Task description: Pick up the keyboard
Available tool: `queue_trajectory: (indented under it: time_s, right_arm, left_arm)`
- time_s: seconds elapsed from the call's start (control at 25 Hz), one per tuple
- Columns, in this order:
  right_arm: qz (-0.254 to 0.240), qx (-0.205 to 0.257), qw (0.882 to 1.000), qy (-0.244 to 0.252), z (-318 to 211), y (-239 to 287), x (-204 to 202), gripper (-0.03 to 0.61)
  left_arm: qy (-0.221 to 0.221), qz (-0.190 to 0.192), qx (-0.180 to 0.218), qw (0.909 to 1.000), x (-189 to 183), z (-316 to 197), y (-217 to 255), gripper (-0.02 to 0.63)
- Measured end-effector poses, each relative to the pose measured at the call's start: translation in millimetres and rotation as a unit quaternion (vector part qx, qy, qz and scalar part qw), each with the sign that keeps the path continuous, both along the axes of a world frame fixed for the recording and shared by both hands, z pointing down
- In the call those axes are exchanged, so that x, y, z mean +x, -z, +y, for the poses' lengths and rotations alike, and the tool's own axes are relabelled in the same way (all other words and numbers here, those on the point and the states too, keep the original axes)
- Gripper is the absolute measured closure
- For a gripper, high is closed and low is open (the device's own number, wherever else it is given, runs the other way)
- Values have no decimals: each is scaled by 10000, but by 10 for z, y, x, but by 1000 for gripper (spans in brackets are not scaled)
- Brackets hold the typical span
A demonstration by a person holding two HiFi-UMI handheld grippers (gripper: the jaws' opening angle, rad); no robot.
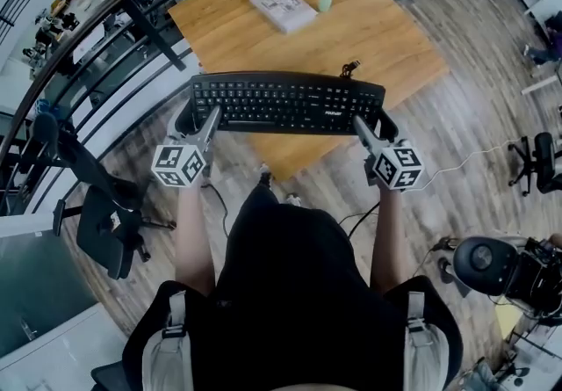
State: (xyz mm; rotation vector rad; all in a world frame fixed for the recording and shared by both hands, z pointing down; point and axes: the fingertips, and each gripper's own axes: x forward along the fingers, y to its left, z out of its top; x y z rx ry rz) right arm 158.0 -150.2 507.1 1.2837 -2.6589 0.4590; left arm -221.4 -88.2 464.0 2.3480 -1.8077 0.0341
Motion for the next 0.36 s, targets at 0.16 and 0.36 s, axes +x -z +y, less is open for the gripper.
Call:
queue_trajectory:
  time_s: [0.16, 0.36]
  right_arm:
    - [57, 48, 10000, 55, -56, 13, -19, 282]
    - [26, 54, 10000, 49, -167, 18, -20, 282]
  left_arm:
    - [38, 48, 20, 10000, -18, -11, -25, 339]
    - [26, -1, 53, 10000, -16, -144, 15, 339]
